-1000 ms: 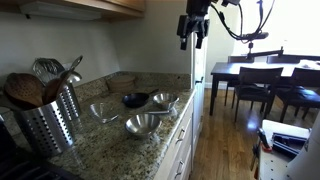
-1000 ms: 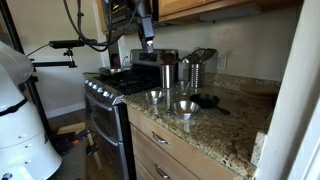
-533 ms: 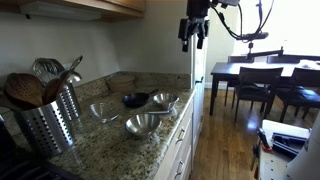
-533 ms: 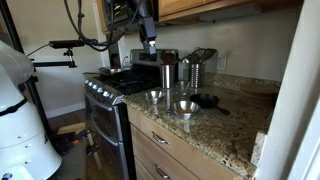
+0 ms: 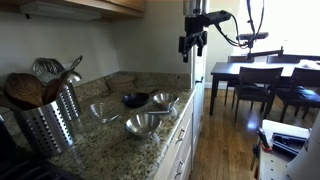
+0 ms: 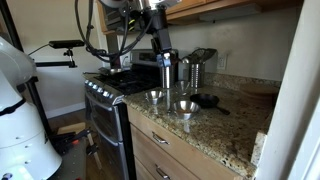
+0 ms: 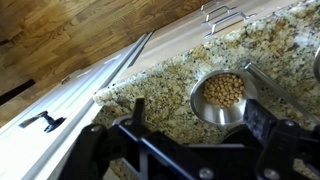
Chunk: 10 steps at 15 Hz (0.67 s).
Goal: Pour the contents of the dish on the right into the dish on the left
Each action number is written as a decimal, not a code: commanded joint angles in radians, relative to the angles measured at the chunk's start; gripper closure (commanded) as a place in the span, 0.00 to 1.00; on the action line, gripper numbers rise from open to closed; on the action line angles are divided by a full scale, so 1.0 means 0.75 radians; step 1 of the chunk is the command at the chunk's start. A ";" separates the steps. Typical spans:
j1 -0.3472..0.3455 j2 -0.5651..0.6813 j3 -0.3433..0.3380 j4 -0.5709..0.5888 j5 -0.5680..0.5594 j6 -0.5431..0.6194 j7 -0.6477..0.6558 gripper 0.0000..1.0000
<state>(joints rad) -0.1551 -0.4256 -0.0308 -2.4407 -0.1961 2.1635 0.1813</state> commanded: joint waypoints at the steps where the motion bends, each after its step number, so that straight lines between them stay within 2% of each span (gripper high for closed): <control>1: -0.028 0.130 -0.017 0.013 -0.020 0.111 0.047 0.00; 10: -0.022 0.375 -0.086 0.070 0.047 0.289 0.040 0.00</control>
<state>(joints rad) -0.1749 -0.1972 -0.0797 -2.4166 -0.1905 2.3423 0.2072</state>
